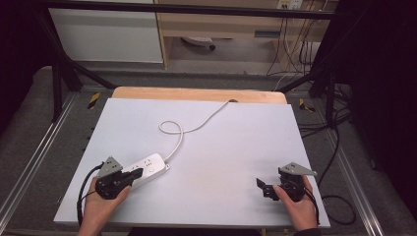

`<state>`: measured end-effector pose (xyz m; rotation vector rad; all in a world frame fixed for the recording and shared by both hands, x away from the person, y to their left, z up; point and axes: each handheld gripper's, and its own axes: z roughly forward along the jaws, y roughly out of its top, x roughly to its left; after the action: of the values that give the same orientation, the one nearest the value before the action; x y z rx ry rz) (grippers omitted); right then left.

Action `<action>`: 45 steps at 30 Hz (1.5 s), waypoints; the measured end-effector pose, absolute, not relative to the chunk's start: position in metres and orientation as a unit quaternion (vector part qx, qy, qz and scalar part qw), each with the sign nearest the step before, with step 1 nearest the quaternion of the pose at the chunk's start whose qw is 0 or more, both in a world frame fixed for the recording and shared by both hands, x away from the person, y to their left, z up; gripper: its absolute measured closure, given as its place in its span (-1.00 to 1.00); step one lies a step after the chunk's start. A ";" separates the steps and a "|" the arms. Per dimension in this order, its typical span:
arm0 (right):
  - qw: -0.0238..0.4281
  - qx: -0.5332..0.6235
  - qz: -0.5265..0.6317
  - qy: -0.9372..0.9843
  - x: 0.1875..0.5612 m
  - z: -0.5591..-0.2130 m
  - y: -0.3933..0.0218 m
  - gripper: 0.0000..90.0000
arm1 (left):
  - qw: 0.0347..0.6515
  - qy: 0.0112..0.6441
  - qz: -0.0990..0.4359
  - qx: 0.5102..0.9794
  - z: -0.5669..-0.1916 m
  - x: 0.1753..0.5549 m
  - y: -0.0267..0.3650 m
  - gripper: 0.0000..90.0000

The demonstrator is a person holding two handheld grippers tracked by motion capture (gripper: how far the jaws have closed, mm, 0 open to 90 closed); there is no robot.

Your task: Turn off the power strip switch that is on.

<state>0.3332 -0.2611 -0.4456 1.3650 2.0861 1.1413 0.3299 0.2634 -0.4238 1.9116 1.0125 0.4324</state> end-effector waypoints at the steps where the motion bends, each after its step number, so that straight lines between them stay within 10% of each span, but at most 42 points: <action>1: 0.199 0.488 0.408 0.746 0.333 -0.446 -0.261 -0.93 | 0.451 0.412 0.177 0.772 -0.424 0.330 0.263 0.89; 25: 0.198 0.488 0.407 0.746 0.334 -0.446 -0.261 -0.93 | 0.498 0.414 0.176 0.742 -0.420 0.332 0.255 -0.76; 45: 0.198 0.488 0.407 0.746 0.334 -0.446 -0.260 -0.93 | 0.505 0.401 0.210 0.734 -0.418 0.331 0.255 -0.86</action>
<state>0.3337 -0.2604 -0.4464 1.3663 2.0874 1.1382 0.3312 0.2546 -0.4181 1.7719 0.9685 0.5076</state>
